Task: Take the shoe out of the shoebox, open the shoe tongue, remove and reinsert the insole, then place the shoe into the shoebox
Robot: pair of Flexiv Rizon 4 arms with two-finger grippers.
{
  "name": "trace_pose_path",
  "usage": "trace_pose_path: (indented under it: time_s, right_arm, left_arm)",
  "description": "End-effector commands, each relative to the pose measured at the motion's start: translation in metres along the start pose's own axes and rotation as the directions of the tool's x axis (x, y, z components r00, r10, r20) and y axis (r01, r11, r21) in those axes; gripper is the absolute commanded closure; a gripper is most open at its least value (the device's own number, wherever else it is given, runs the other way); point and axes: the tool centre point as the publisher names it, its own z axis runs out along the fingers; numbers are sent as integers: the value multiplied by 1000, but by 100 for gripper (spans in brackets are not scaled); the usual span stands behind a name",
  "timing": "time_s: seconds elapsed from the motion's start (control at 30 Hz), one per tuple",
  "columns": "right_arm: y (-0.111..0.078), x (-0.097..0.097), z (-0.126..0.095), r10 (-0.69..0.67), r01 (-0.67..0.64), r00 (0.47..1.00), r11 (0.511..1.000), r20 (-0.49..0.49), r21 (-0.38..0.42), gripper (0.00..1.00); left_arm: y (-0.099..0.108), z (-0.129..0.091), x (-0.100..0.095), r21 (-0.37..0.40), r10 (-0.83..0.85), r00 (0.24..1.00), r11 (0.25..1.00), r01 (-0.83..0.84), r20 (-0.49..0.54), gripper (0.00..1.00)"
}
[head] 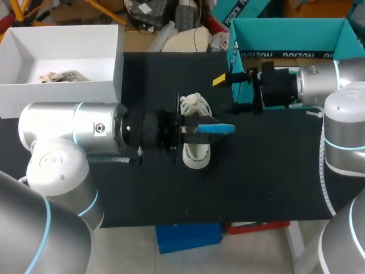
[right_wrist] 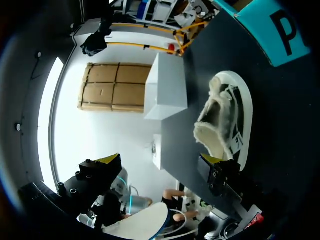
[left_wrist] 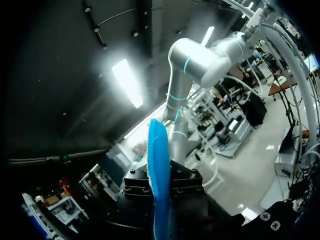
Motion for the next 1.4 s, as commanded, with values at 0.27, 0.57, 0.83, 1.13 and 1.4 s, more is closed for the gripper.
trace_pose_path:
  time_s: [0.27,0.57,0.83,1.13,1.4]
  right_arm:
    - [-1,0,1,0,0,1000,1000,0,-4,0]
    - [-1,0,1,0,0,1000,1000,0,-4,0]
    - [-1,0,1,0,0,1000,1000,0,-4,0]
    - [-1,0,1,0,0,1000,1000,0,-4,0]
    - [-1,0,1,0,0,1000,1000,0,-4,0]
  left_arm:
    - [0,-13,18,21,117,993,993,-116,-23,100]
    - [-4,-15,42,9,308,949,951,-308,-62,100]
    - [18,-33,70,45,531,845,847,-529,-64,100]
    - [65,-46,86,57,618,781,786,-616,-88,100]
    - [108,-53,89,47,672,732,740,-671,-113,100]
